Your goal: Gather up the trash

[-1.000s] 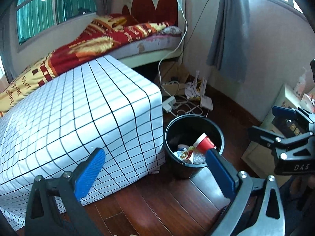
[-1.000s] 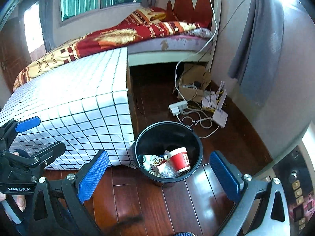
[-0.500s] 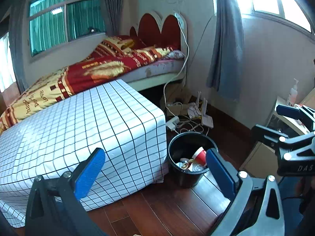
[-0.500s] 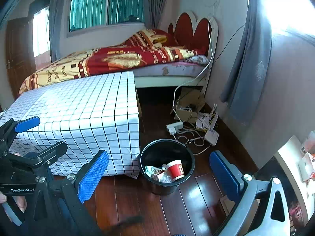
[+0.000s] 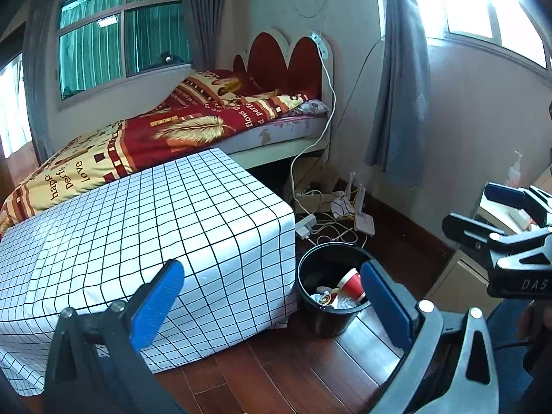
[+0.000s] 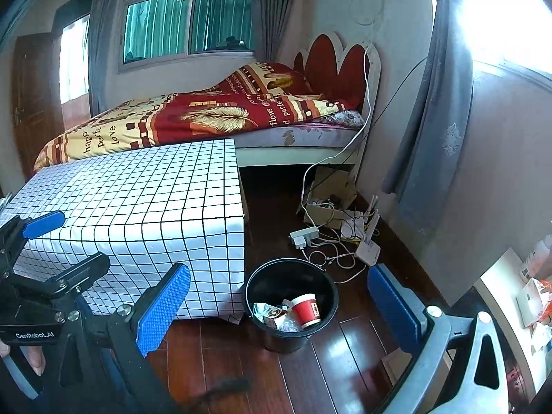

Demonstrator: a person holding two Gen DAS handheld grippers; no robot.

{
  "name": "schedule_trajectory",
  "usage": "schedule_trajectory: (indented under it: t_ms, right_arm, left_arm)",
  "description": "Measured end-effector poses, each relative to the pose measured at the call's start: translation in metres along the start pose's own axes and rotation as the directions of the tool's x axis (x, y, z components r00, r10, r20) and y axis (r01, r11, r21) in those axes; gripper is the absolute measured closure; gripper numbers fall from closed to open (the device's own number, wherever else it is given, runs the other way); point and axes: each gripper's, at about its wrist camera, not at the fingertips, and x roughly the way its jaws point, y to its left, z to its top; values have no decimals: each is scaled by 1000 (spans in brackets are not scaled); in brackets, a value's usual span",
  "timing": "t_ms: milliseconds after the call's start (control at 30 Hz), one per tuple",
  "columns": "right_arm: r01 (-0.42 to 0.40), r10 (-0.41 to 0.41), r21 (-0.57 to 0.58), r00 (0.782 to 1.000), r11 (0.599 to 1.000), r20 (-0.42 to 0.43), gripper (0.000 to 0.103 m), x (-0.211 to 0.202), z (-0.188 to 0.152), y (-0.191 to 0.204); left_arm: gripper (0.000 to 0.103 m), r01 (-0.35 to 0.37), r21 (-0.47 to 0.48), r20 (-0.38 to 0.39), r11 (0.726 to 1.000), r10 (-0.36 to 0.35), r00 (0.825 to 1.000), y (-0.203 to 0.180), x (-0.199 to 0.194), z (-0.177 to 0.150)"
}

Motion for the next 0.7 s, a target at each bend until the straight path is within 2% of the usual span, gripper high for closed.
schedule_trajectory:
  t_ms: [700]
  right_arm:
    - [15, -15, 10, 1000, 1000, 2, 0, -2, -1, -7]
  left_arm:
    - [0, 7, 32, 16, 999, -8, 1000, -4, -3, 3]
